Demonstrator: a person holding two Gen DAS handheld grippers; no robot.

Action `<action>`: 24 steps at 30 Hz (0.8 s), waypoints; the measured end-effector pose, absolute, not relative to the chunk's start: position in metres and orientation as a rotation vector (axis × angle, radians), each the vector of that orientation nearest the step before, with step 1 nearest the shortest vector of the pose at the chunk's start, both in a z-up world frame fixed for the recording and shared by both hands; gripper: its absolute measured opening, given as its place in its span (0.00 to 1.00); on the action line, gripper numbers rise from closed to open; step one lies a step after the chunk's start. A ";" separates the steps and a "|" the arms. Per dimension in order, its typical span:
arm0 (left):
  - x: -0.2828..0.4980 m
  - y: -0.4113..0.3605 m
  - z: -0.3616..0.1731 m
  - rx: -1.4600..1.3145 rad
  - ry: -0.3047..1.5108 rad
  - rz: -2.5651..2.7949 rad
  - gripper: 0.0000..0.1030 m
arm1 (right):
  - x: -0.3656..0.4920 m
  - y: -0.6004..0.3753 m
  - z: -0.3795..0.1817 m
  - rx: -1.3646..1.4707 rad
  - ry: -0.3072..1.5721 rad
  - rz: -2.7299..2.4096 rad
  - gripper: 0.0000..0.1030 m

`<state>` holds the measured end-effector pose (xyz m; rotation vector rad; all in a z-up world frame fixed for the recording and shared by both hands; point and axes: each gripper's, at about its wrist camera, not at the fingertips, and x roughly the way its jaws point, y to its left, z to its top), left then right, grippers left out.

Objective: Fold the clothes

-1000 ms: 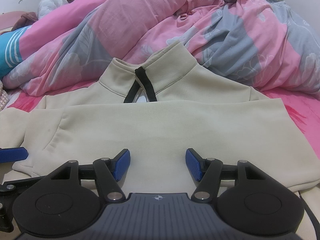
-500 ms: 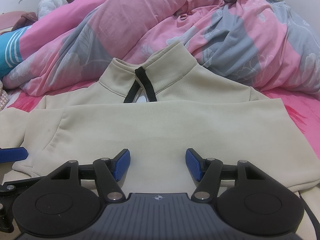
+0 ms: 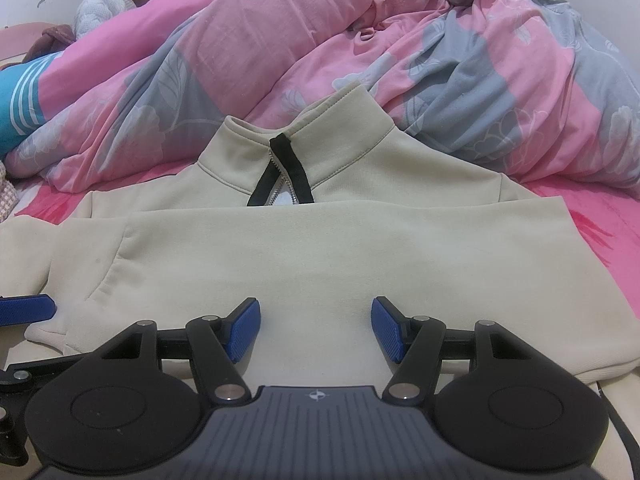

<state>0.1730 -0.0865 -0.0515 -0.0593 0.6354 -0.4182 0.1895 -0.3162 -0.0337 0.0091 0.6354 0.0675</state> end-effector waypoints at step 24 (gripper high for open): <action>0.172 -0.088 -0.052 -0.030 0.627 -0.405 0.99 | 0.176 -0.320 -0.013 -0.001 0.631 0.085 0.63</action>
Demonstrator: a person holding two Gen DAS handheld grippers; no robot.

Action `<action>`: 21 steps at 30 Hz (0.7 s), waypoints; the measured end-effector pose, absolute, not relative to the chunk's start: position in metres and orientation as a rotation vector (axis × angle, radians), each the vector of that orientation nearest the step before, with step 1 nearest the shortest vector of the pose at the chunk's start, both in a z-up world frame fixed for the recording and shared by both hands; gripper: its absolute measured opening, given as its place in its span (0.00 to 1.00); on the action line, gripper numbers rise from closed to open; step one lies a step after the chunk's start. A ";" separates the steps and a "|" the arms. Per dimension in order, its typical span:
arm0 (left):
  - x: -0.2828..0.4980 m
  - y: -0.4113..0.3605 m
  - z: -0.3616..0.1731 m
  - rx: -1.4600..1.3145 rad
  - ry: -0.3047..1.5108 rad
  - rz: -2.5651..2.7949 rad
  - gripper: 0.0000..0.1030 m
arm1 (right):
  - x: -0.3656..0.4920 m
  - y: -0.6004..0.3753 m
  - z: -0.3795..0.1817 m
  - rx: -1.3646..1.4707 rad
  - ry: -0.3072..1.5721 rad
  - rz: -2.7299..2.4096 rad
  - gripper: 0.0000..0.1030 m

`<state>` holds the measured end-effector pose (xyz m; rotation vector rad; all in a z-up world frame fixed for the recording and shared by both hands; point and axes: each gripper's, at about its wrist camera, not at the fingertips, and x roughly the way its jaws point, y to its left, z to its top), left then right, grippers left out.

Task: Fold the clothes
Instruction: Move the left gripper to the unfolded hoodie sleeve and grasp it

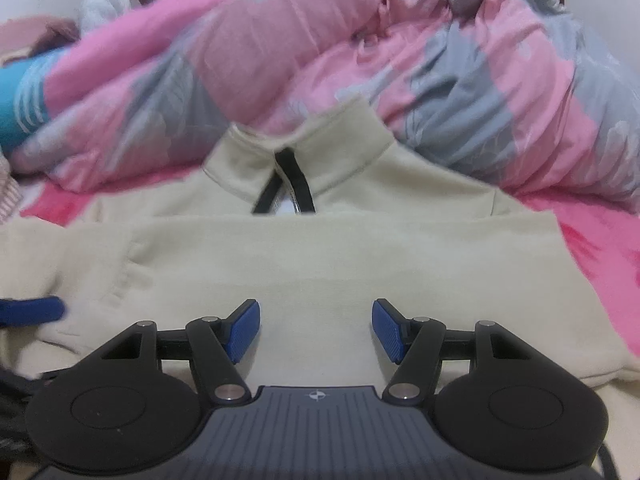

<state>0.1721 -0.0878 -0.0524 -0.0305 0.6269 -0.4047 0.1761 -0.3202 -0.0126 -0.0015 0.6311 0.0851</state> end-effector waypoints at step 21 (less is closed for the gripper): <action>0.170 -0.087 -0.052 -0.043 0.614 -0.400 1.00 | 0.157 -0.309 -0.031 -0.058 0.679 0.083 0.73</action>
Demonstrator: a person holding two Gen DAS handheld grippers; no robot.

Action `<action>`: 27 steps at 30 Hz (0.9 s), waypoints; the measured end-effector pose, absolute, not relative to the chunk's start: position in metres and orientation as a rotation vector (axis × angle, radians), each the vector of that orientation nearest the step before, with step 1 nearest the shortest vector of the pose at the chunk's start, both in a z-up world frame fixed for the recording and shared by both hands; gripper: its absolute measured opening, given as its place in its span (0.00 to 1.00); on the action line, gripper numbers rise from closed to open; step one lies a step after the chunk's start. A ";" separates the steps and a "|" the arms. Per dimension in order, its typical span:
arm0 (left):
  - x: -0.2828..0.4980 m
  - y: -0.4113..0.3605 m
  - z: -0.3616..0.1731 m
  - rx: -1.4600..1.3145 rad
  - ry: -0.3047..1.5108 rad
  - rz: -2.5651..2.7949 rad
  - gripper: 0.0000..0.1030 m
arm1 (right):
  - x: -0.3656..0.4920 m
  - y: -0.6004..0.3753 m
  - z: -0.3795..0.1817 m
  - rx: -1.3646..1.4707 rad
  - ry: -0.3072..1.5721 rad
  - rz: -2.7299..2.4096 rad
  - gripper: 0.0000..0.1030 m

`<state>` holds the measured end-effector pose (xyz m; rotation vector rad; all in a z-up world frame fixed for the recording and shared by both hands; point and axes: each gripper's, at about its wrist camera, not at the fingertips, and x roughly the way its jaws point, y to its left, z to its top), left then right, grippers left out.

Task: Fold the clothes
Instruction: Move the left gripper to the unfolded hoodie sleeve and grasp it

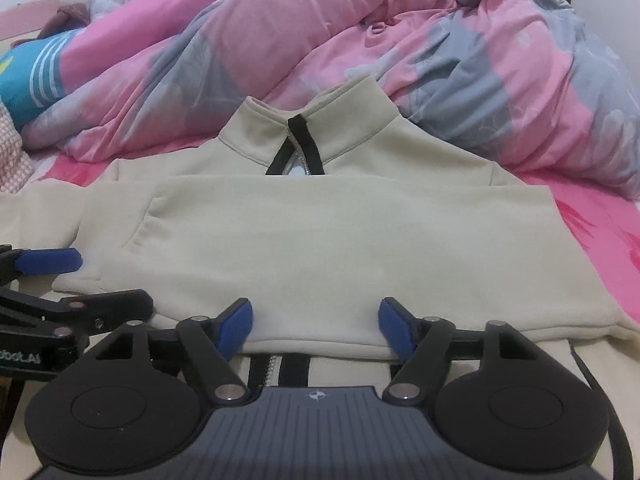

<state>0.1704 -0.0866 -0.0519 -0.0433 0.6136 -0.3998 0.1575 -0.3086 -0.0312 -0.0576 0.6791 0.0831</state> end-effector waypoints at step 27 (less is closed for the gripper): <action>0.009 0.249 0.060 -0.112 0.408 0.254 0.97 | 0.154 -0.321 -0.037 0.029 0.634 0.111 0.76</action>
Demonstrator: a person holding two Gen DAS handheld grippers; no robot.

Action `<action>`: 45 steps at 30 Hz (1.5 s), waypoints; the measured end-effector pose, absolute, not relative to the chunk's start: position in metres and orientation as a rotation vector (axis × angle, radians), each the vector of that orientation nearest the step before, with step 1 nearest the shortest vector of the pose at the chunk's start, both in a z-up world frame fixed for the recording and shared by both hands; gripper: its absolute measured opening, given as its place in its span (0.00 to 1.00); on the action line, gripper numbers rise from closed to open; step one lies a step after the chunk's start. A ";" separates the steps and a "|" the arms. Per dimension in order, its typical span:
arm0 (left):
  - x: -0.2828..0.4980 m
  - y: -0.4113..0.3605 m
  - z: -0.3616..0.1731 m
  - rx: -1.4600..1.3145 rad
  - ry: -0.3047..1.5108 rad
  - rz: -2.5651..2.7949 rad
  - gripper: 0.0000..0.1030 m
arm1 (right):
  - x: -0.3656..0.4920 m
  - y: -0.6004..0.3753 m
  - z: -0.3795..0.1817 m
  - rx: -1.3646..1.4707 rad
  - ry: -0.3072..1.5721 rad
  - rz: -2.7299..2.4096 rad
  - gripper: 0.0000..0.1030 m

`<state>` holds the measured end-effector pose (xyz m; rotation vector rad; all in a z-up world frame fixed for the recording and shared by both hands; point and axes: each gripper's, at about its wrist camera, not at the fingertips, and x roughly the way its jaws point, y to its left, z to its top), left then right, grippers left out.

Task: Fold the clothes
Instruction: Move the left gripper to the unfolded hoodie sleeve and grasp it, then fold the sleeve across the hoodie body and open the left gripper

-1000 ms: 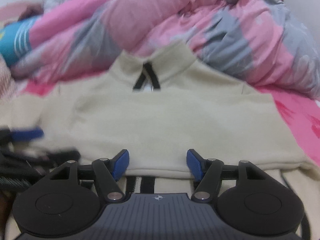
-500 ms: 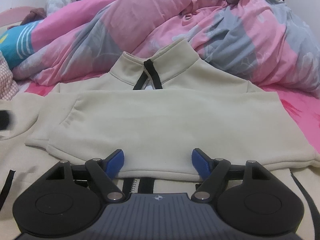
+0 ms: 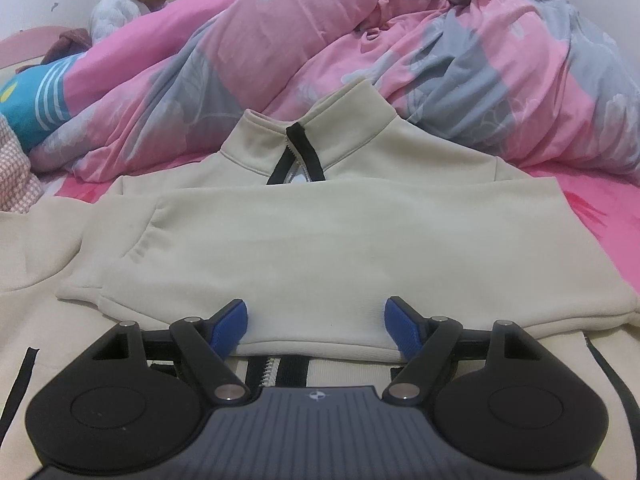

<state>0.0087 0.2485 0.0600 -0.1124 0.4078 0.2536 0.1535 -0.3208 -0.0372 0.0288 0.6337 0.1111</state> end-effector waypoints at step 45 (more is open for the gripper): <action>0.031 0.217 0.076 -0.028 0.597 -0.058 0.10 | 0.152 -0.327 -0.037 0.082 0.620 0.120 0.78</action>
